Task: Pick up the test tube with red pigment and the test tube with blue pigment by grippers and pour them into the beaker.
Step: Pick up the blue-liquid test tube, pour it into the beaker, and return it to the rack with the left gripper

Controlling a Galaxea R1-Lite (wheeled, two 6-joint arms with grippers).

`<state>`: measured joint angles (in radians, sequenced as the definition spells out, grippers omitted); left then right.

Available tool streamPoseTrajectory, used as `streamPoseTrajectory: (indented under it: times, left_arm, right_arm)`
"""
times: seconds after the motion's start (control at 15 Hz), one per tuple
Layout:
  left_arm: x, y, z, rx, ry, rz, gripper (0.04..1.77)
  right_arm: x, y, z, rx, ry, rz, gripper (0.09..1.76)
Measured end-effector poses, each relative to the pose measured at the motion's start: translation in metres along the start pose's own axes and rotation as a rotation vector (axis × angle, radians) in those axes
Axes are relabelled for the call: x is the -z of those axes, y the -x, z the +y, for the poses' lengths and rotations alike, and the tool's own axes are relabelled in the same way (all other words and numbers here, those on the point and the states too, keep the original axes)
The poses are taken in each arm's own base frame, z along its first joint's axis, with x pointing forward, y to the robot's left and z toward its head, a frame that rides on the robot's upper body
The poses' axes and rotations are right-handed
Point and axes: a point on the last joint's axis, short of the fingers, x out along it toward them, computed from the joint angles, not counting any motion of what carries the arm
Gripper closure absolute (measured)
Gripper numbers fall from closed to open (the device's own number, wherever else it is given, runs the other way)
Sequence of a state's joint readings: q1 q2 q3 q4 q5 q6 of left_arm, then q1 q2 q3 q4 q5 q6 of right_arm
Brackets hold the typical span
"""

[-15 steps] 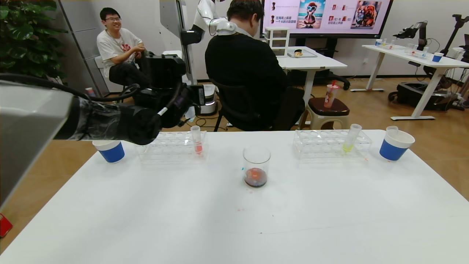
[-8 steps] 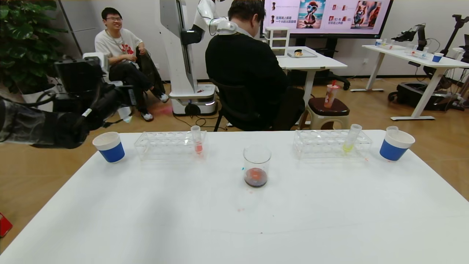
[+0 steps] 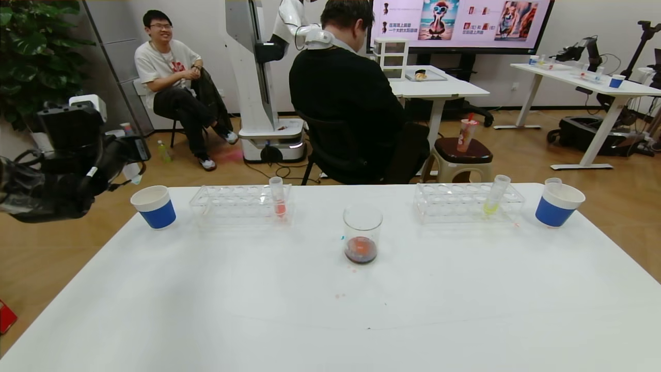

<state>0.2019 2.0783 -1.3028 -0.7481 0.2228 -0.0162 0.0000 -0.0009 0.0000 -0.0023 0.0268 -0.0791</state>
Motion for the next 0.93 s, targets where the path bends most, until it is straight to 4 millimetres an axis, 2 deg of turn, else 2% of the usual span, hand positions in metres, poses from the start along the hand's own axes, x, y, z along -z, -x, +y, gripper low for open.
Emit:
streamPoseTrajectory:
  times: [0.27, 0.53, 0.73, 0.93]
  left_arm:
    - [0.035, -0.014, 0.008, -0.032, 0.013, 0.025, 1.28]
    - [0.069, -0.021, 0.005, -0.031, 0.016, 0.043, 1.28]
    - [0.086, -0.022, 0.005, -0.033, 0.009, 0.081, 1.28]
    - [0.093, -0.022, 0.003, -0.028, 0.002, 0.101, 1.28]
  right_arm:
    - [0.000, 0.000, 0.000, 0.000, 0.000, 0.000, 0.12]
    - [0.000, 0.000, 0.000, 0.000, 0.000, 0.000, 0.12]
    - [0.000, 0.000, 0.000, 0.000, 0.000, 0.000, 0.12]
    - [0.000, 0.000, 0.000, 0.000, 0.000, 0.000, 0.12]
